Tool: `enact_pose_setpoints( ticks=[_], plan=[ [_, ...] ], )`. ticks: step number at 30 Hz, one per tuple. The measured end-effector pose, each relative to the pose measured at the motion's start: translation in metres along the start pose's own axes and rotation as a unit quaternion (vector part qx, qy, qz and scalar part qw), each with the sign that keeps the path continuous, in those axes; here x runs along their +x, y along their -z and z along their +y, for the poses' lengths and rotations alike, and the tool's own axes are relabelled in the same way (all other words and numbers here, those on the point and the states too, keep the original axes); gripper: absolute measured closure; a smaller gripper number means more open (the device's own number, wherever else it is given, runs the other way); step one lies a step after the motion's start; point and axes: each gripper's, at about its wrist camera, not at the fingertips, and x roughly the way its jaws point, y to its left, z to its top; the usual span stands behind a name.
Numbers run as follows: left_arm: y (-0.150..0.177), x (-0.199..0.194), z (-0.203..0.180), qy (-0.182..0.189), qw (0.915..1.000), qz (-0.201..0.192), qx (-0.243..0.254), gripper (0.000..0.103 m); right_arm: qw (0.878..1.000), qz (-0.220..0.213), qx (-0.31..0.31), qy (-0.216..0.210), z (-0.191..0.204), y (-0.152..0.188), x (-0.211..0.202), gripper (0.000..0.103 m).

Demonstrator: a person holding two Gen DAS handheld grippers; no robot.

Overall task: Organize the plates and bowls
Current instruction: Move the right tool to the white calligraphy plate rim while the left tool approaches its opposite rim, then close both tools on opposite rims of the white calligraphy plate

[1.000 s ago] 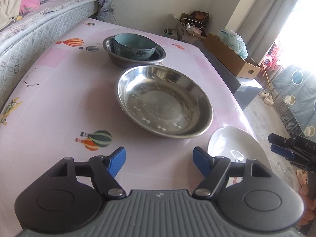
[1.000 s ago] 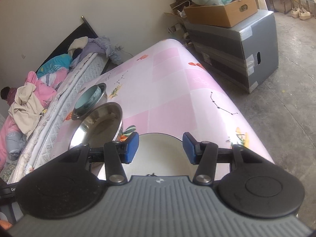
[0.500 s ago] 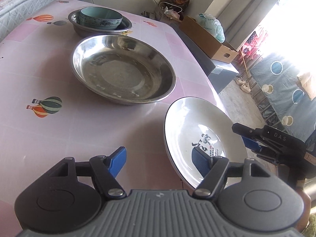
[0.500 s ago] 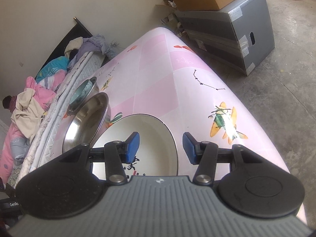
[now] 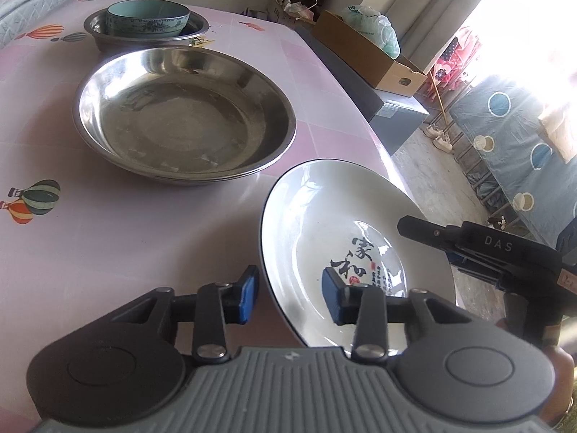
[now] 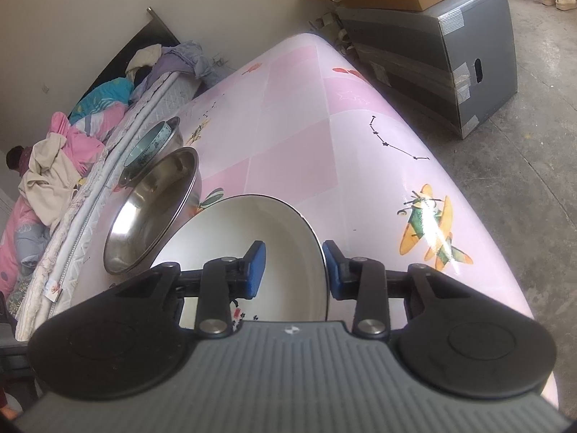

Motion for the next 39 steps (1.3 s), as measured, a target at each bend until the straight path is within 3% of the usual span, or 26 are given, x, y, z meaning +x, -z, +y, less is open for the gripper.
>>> enact_pose_setpoints(
  ticks=[10, 23, 39],
  plan=[
    [0.006, -0.017, 0.011, -0.020, 0.9998, 0.004, 0.003, 0.068, 1.000, 0.026, -0.009, 0.000, 0.016, 0.010, -0.001, 0.068],
    [0.025, -0.055, 0.050, -0.043, 0.9980, -0.006, -0.045, 0.065, 0.997, 0.071, -0.040, -0.014, 0.070, 0.041, 0.003, 0.067],
    [0.032, -0.070, 0.064, -0.053, 0.9966, -0.021, -0.060, 0.062, 0.996, 0.084, -0.036, -0.015, 0.093, 0.050, 0.010, 0.064]
  ],
)
